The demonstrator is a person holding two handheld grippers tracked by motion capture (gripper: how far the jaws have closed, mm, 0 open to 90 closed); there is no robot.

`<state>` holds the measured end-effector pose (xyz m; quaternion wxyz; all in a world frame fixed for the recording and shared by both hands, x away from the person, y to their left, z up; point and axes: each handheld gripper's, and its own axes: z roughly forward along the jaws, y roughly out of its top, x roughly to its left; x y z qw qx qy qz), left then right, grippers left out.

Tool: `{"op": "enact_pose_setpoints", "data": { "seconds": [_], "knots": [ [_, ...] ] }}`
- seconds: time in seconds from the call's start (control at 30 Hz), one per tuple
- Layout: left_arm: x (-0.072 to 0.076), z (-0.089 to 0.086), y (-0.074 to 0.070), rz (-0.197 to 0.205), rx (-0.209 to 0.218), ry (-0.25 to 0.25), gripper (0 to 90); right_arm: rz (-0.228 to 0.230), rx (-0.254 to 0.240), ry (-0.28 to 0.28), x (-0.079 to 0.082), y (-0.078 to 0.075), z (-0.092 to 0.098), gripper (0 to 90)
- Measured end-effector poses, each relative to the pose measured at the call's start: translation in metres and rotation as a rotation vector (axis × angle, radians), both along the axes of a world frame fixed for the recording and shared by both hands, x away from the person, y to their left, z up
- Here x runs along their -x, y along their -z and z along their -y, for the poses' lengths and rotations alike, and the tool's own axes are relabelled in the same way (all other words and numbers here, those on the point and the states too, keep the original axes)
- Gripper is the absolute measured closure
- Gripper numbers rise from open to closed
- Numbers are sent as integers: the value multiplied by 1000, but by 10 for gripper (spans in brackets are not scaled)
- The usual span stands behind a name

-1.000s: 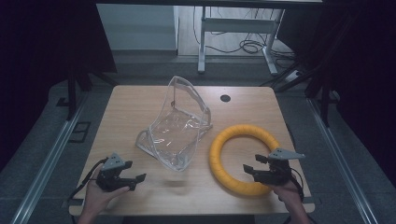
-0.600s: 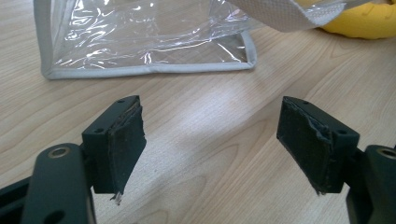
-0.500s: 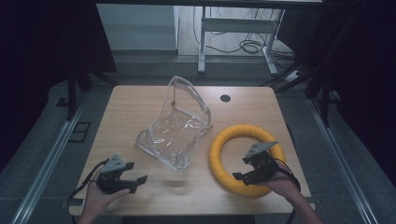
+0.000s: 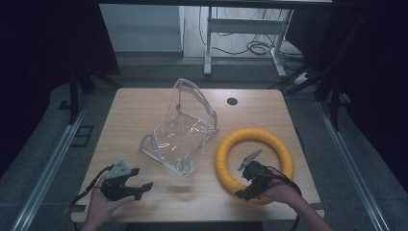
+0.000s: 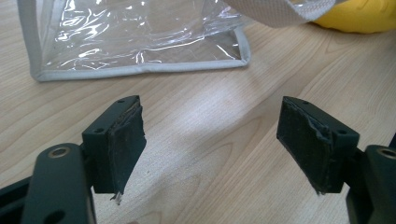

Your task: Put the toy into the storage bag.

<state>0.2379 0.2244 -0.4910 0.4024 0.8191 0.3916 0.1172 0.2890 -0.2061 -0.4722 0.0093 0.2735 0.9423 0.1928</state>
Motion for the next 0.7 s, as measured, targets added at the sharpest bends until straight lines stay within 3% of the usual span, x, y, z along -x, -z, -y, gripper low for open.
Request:
{"op": "enact_pose_setpoints", "data": {
  "seconds": [0.13,0.47,0.57,0.6,0.67,0.7],
  "knots": [
    [0,1,1,-3,-5,5,231,-32,81,-37,1,12,-9,239],
    [0,3,3,-3,-6,6,231,-54,197,-103,0,29,-21,334],
    [0,3,3,-2,-7,7,232,-41,222,-108,0,29,-24,348],
    [0,3,3,-2,-8,7,232,-40,229,-117,0,30,-26,360],
    [0,4,3,-2,-7,8,232,-36,253,-140,-1,28,-27,468],
    [0,4,3,-3,-7,8,232,-36,253,-140,-1,28,-27,468]
  ]
}}
